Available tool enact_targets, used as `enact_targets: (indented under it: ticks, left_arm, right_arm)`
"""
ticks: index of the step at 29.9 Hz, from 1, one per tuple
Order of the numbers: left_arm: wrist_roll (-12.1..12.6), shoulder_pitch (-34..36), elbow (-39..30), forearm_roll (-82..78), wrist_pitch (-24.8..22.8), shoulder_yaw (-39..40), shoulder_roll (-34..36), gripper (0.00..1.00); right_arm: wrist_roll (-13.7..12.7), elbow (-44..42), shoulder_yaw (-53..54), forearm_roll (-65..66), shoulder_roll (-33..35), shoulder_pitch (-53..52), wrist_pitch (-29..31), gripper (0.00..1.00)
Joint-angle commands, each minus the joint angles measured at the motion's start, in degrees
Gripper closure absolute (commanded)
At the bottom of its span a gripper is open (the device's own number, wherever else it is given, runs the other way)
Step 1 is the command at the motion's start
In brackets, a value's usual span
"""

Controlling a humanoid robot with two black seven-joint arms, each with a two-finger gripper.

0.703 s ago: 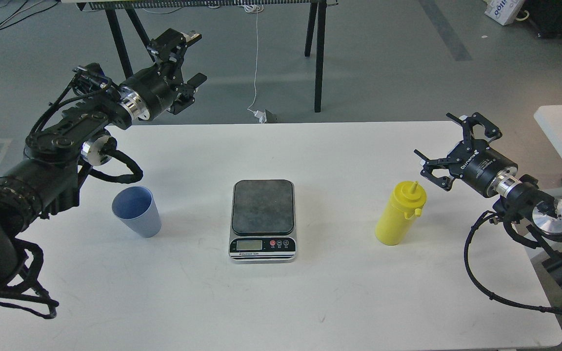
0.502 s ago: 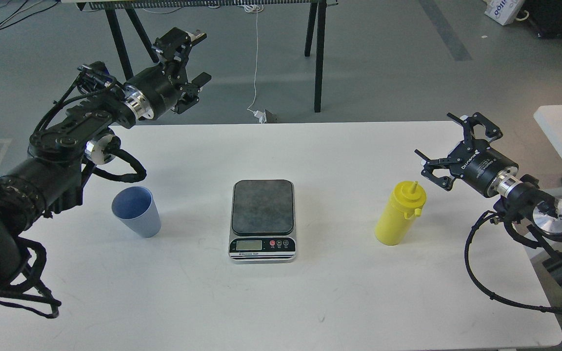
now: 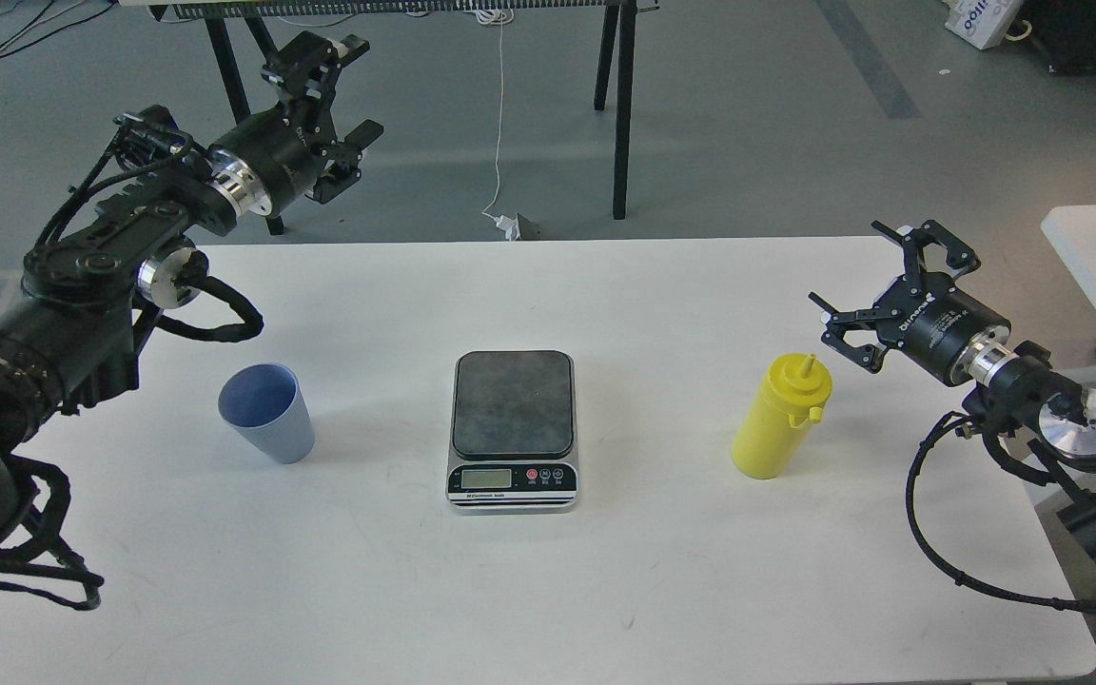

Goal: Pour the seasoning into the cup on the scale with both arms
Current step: 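Swing the left gripper up and over toward the blue cup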

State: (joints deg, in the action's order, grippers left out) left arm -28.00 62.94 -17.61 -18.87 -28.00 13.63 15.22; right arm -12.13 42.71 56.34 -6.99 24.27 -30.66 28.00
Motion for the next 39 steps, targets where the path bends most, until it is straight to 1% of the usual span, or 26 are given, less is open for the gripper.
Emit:
enact_targets:
  ticks: [1,5,7,9,12,15,18,21,24,27,29,35,39]
  left_arm:
    - [0.0,2.3,0.1,-0.3,0.0,-0.4,1.7,0.00]
    - [0.0,2.7,0.0,-1.0,0.0,-0.5,2.5,0.00]
    - [0.0,2.7,0.0,-4.1,0.0,-0.6,2.6,0.00]
    - [0.0,2.9,-0.1,-11.2,0.0,-0.6,3.7,0.00]
    - [0.0,3.5,-0.8,-27.9,0.0,-1.4,7.2,0.00]
    - [0.0,4.6,-1.9,-44.9,0.0,-2.7,8.9,0.00]
    - [0.0,4.9,-8.8,-57.5,0.0,-3.0,14.0,0.00]
    - [0.0,4.6,-19.6,-65.0,0.0,-3.6,20.0,0.00]
    - [0.0,4.8,-27.0,-70.8,0.0,-5.6,23.2,0.00]
    - [0.0,4.8,-30.6,-74.3,0.0,-7.8,24.0,0.00]
    - [0.0,4.6,-30.9,-74.9,0.0,-10.0,24.1,0.00]
    - [0.0,4.8,-30.9,-77.2,0.0,-20.0,24.4,0.00]
    - [0.0,5.1,-31.0,-78.9,0.0,-23.6,26.4,0.00]
  right_arm:
    - [0.0,0.0,0.1,0.0,0.0,0.2,0.0,0.01]
    - [0.0,0.0,0.0,0.0,-0.4,0.2,0.0,0.01]
    - [0.0,0.0,0.0,0.0,-0.8,0.2,0.0,0.01]
    - [0.0,0.0,0.0,0.0,-0.9,0.2,0.0,0.01]
    - [0.0,-0.1,-0.2,0.0,-1.1,0.3,0.0,0.01]
    - [0.0,-0.2,-0.2,0.0,-1.6,0.3,0.0,0.01]
    - [0.0,-0.2,-0.2,0.0,-1.6,0.4,0.0,0.01]
    - [0.0,-0.2,-0.2,0.0,-1.6,0.4,0.0,0.01]
    - [0.0,-0.2,-0.2,0.0,-1.6,0.5,0.0,0.01]
    - [0.0,-0.3,-0.2,0.0,-1.6,0.7,0.0,0.01]
    - [0.0,-0.3,-0.2,0.0,-1.6,0.8,0.0,0.01]
    - [0.0,-1.4,-0.2,0.0,-1.6,0.9,0.0,0.01]
    - [0.0,-1.5,-0.2,0.0,-1.6,1.1,0.0,0.01]
